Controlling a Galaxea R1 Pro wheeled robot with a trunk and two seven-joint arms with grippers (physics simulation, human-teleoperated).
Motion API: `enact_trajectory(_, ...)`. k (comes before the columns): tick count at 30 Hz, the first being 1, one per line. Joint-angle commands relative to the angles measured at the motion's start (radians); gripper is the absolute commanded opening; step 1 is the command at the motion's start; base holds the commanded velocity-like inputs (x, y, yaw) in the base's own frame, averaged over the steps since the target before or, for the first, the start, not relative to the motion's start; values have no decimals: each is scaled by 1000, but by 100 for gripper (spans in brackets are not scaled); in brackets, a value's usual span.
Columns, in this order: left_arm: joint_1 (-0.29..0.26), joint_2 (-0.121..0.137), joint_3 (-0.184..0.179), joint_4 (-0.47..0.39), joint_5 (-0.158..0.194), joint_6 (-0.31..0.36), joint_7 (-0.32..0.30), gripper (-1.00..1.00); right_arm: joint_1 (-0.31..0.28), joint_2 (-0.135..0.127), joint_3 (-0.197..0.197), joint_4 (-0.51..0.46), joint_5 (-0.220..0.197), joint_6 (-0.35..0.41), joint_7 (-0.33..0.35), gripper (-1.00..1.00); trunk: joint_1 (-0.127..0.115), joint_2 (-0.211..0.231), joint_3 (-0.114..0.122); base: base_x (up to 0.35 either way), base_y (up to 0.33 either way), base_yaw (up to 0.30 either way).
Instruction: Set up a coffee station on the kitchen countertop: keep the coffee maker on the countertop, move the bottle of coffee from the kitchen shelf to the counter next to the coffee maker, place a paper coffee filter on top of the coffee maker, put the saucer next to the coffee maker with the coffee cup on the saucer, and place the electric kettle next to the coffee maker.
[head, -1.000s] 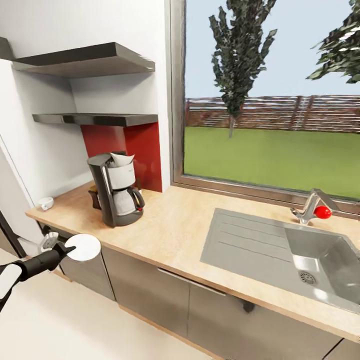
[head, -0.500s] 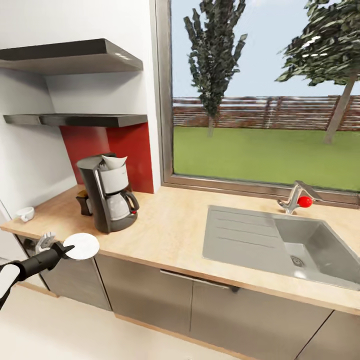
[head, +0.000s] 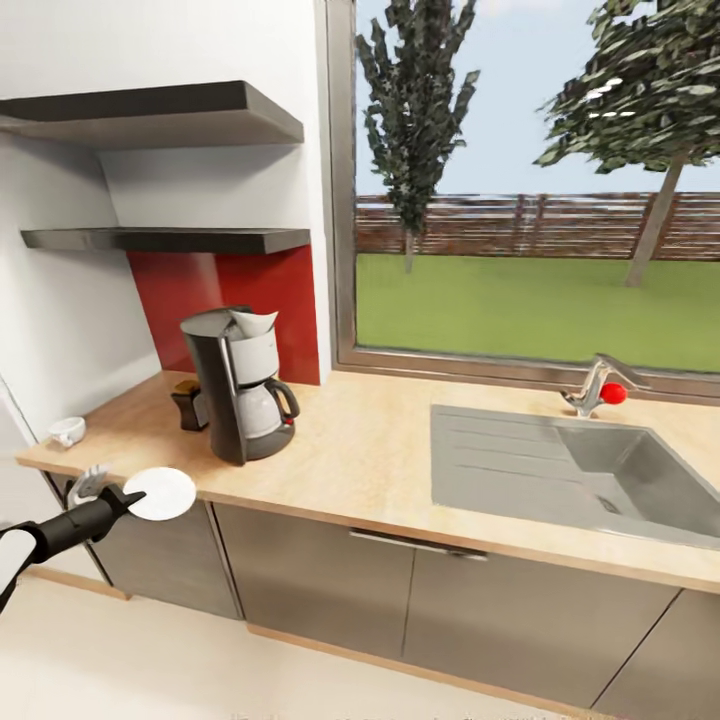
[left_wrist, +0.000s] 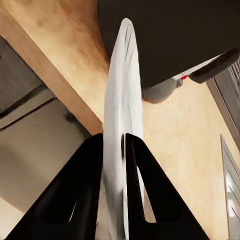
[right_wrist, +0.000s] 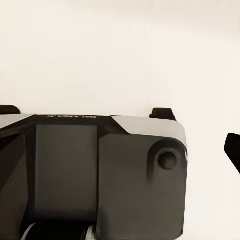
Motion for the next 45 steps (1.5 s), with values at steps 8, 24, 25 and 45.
enact_trajectory(8,0,1,38,6,2,7,-1,-100,0,0,9,-2,-10,6,-5,100,0,-2,-2,-24,314,0)
enact_trajectory(24,14,1,44,0,2,7,-2,-100,0,2,7,-2,-12,7,-6,100,0,-2,-2,194,276,-86)
enact_trajectory(25,14,1,45,0,2,7,-2,-100,0,2,7,-2,-12,6,-6,100,0,-2,-2,192,101,-2)
enact_trajectory(45,15,0,45,8,0,6,-2,-100,0,2,8,-2,-12,6,-5,100,0,-2,-2,10,5,-81)
